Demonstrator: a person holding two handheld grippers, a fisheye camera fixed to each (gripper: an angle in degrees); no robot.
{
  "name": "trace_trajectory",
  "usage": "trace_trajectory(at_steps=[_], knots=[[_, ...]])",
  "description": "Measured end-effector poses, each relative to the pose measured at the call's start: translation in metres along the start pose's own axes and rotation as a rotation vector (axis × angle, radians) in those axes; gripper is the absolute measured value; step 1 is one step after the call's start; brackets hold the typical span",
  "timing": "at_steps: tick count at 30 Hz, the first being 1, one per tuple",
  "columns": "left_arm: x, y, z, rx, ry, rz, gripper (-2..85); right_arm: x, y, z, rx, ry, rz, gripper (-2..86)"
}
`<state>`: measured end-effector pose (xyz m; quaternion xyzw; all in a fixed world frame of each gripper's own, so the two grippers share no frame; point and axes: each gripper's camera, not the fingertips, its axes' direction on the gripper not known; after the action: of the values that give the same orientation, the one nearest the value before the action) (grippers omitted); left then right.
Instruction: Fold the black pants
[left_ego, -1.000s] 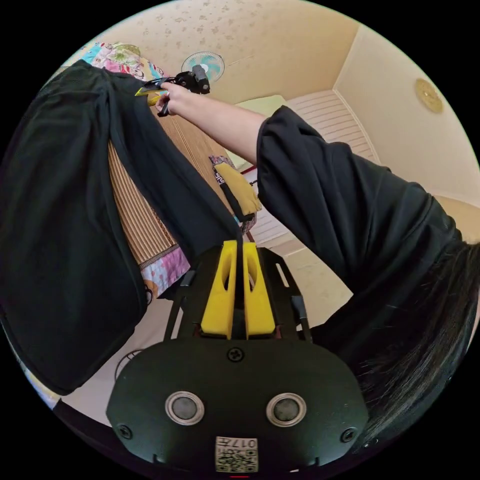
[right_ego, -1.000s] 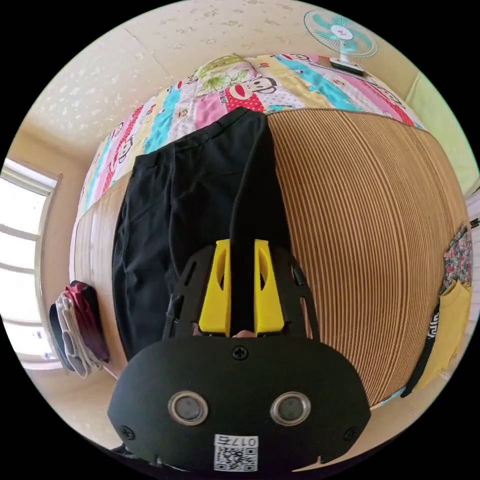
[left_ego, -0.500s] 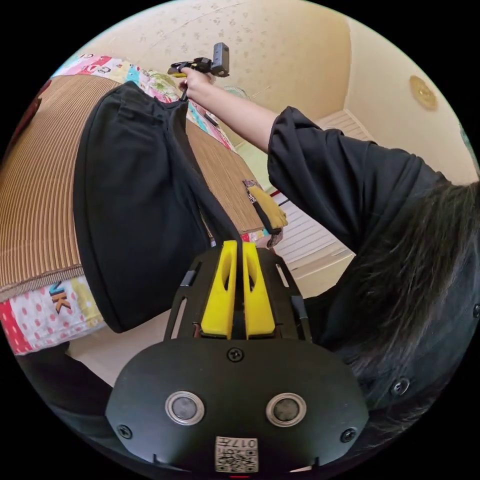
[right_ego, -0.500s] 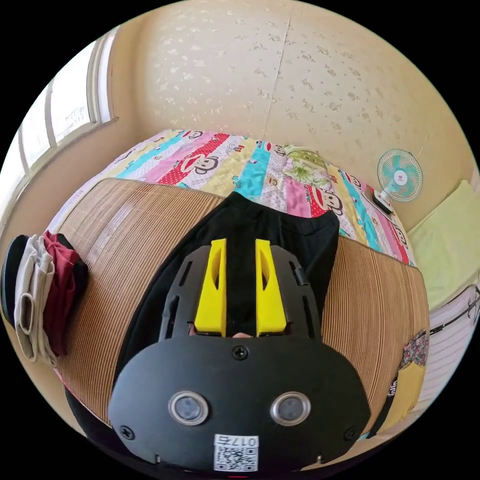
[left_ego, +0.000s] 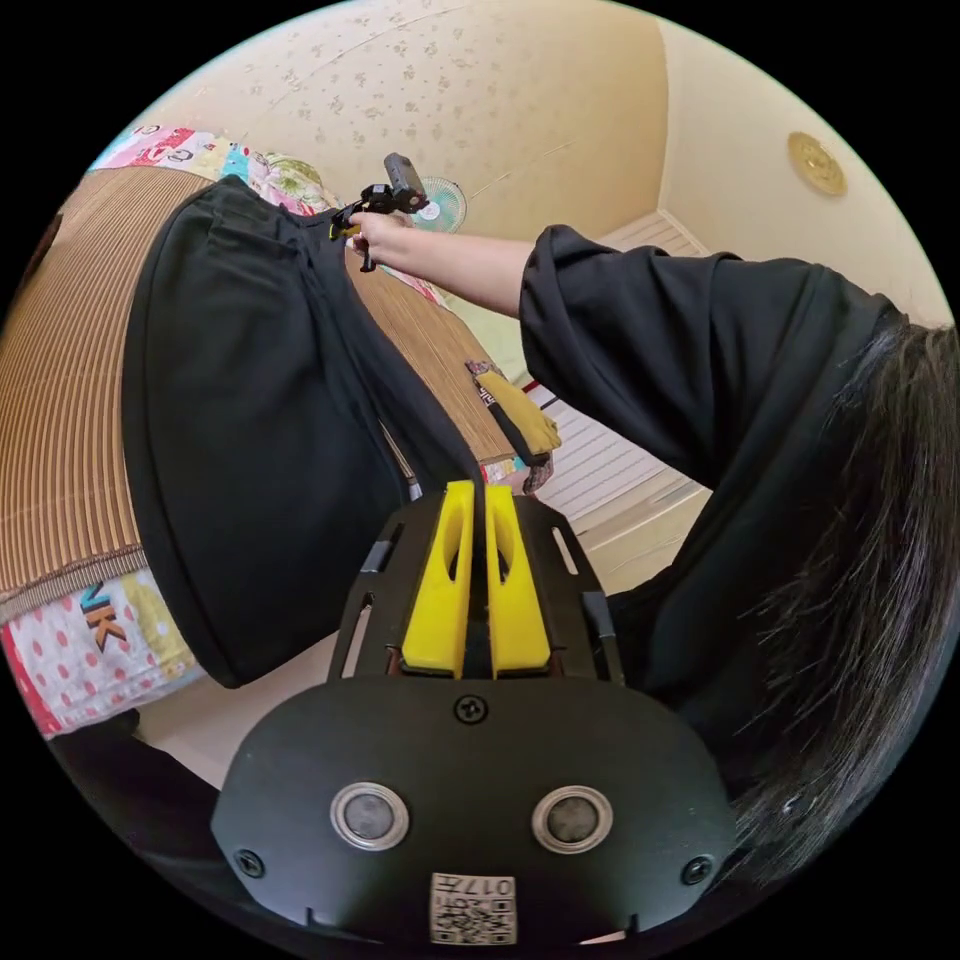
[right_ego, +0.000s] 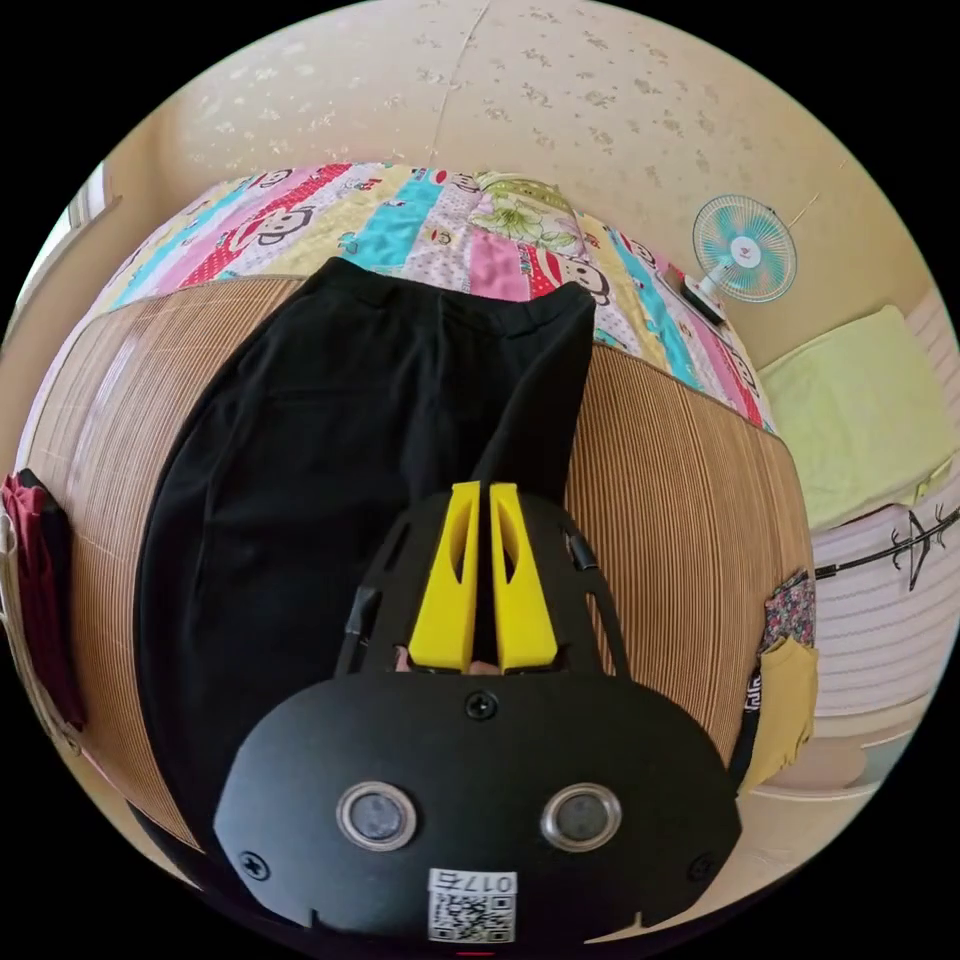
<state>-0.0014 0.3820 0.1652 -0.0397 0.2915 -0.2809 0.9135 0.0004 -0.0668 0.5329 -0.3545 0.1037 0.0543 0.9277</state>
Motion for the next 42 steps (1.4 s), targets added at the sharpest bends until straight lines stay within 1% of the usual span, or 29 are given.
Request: trace_trajectory(at_steps=[1,3,5,6,7,8,9,11,13,15,18,20,22,24,25,29,31,32,33,35,39,42], knots=[[-0.002,0.000,-0.002,0.005,0.014,-0.008,-0.6,-0.006,0.000,-0.012,0.058,0.031,0.010,2.5],[-0.005,0.002,-0.017,0.047,0.050,-0.015,-0.6,-0.018,0.000,-0.031,0.139,-0.008,0.012,1.9],[0.000,0.004,-0.034,0.078,0.031,0.007,-0.6,-0.039,0.005,-0.053,0.235,-0.095,-0.009,1.5],[0.004,0.007,-0.045,0.092,0.007,0.021,-0.6,-0.045,0.006,-0.056,0.251,-0.134,-0.018,1.4],[0.005,0.008,-0.050,0.097,-0.005,0.022,-0.6,-0.054,0.006,-0.056,0.255,-0.232,-0.036,1.4],[0.004,0.012,-0.060,0.102,-0.024,0.006,-0.5,-0.060,0.004,-0.050,0.226,-0.333,-0.044,1.3],[0.001,0.018,-0.070,0.107,-0.041,-0.023,-0.4,-0.062,0.003,-0.046,0.207,-0.382,-0.043,1.3],[-0.005,0.028,-0.083,0.126,-0.076,-0.071,-0.1,-0.062,0.002,-0.028,0.132,-0.580,-0.054,1.3],[-0.014,0.039,-0.092,0.129,-0.108,-0.125,0.5,-0.054,0.014,-0.030,0.146,-0.678,-0.097,1.1],[-0.029,0.052,-0.099,0.098,-0.157,-0.224,2.1,-0.041,0.035,-0.037,0.141,-0.678,-0.127,1.4],[-0.042,0.062,-0.111,0.107,-0.158,-0.280,4.6,-0.005,0.094,-0.050,0.066,-0.701,-0.217,3.2],[-0.051,0.062,-0.121,0.145,-0.154,-0.310,6.2,0.038,0.161,-0.065,0.036,-0.667,-0.261,5.9],[-0.058,0.056,-0.130,0.182,-0.146,-0.305,7.4,0.077,0.216,-0.077,0.031,-0.632,-0.256,8.0],[-0.070,0.035,-0.136,0.185,-0.153,-0.286,9.6,0.116,0.267,-0.084,0.005,-0.616,-0.209,9.8],[-0.073,0.028,-0.136,0.179,-0.166,-0.281,9.8,0.140,0.299,-0.087,-0.018,-0.615,-0.148,10.5],[-0.090,-0.023,-0.116,0.087,-0.223,-0.248,9.8,0.192,0.395,-0.087,-0.090,-0.700,0.024,10.8],[-0.094,-0.039,-0.097,0.013,-0.231,-0.245,8.1,0.202,0.425,-0.083,-0.117,-0.732,0.083,10.5],[-0.096,-0.045,-0.083,-0.041,-0.253,-0.257,6.2,0.209,0.441,-0.087,-0.077,-0.791,0.120,10.2],[-0.096,-0.048,-0.074,-0.054,-0.279,-0.269,3.7,0.212,0.446,-0.088,-0.068,-0.816,0.136,10.1],[-0.089,-0.049,-0.071,-0.035,-0.316,-0.286,0.4,0.222,0.460,-0.100,-0.034,-0.807,0.188,9.8],[-0.074,-0.047,-0.062,-0.031,-0.257,-0.290,-0.7,0.230,0.473,-0.124,0.067,-0.778,0.213,9.3],[-0.071,-0.044,-0.050,-0.057,-0.314,-0.336,-0.5,0.228,0.480,-0.116,0.022,-0.763,0.234,9.1]])
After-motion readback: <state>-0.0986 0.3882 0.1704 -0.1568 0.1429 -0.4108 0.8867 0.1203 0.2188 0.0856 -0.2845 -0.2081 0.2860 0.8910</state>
